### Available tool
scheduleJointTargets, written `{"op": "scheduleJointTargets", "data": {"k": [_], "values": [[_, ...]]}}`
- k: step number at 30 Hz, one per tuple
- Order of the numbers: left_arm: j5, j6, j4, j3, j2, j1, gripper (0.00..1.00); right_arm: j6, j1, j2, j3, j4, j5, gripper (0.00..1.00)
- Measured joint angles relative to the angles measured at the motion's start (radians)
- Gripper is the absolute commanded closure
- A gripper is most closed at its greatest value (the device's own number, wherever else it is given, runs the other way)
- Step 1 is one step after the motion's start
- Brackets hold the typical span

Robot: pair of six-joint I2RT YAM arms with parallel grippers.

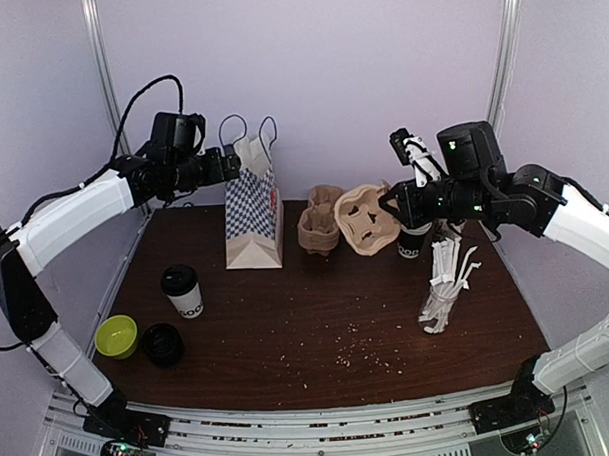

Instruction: Pack the takeout coffee

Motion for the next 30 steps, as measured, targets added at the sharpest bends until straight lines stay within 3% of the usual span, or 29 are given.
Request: {"op": "scheduleJointTargets", "data": {"k": [8, 18, 26, 30], "values": [[0.025, 0.0, -0.052, 0.164, 0.2, 0.086, 0.06, 0.002, 0.0, 0.0, -0.024, 0.007, -0.006, 0.83], [0.042, 0.037, -0.106, 0.386, 0.351, 0.13, 0.31, 0.009, 0.0, -0.001, -0.051, 0.014, -0.007, 0.83], [0.068, 0.07, -0.144, 0.407, 0.402, 0.132, 0.4, 0.009, 0.0, -0.003, -0.052, 0.02, -0.007, 0.83], [0.085, 0.081, -0.156, 0.413, 0.424, 0.132, 0.53, 0.009, 0.0, -0.003, -0.052, 0.02, -0.007, 0.83]]}}
